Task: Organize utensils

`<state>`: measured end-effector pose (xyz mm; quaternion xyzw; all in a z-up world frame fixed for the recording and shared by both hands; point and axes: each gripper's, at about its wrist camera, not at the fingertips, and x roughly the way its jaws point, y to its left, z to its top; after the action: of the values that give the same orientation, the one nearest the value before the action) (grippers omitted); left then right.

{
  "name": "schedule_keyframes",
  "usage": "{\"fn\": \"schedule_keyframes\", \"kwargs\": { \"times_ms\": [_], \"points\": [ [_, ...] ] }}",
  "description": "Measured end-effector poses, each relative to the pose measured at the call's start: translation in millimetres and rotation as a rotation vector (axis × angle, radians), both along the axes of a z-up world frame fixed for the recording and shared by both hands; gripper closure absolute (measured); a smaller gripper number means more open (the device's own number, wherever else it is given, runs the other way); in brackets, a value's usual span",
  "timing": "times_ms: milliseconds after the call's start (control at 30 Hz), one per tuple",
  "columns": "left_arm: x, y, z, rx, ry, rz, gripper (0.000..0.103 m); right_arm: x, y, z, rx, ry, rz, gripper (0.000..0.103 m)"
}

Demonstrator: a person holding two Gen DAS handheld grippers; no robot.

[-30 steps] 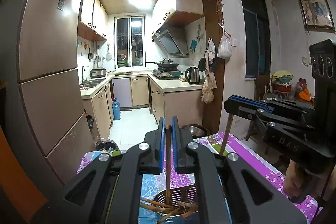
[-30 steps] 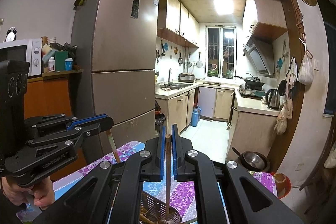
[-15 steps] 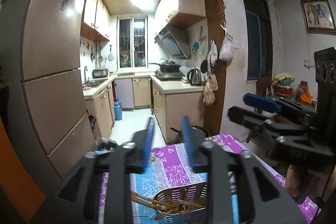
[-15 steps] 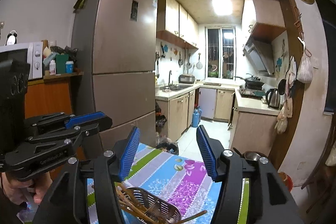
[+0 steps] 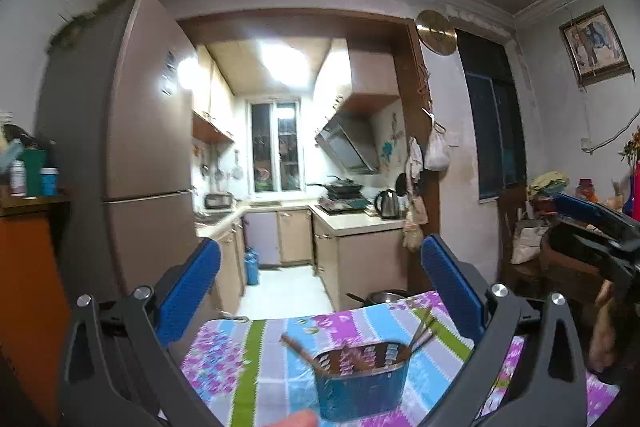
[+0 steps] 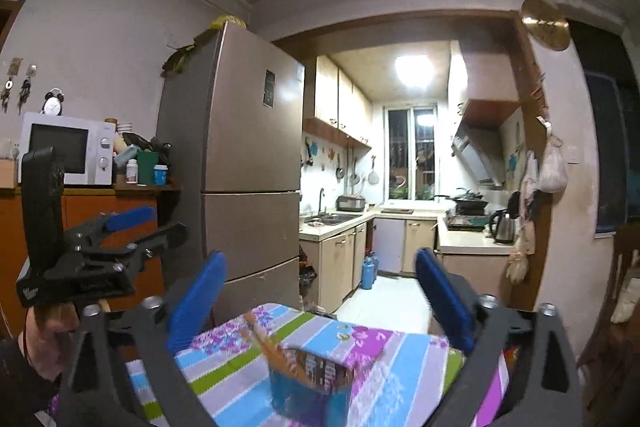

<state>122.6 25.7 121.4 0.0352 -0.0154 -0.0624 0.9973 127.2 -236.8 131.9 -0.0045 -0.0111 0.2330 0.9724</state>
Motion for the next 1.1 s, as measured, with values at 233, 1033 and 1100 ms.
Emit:
{"fn": "schedule_keyframes", "kwargs": {
  "times_ms": [233,1033,1100],
  "points": [
    [-60,6,-68,-0.043,0.072,0.091,0.006,-62,-9,-85,0.07,0.13,-0.057,0.005],
    [-142,13,-124,-0.077,0.167,0.182,0.005,-128,46,-127,-0.006,0.238,-0.245,0.005],
    [-145,11,-123,-0.07,0.153,0.187,0.005,-131,46,-126,-0.008,0.233,-0.244,0.005]
  ]
}}
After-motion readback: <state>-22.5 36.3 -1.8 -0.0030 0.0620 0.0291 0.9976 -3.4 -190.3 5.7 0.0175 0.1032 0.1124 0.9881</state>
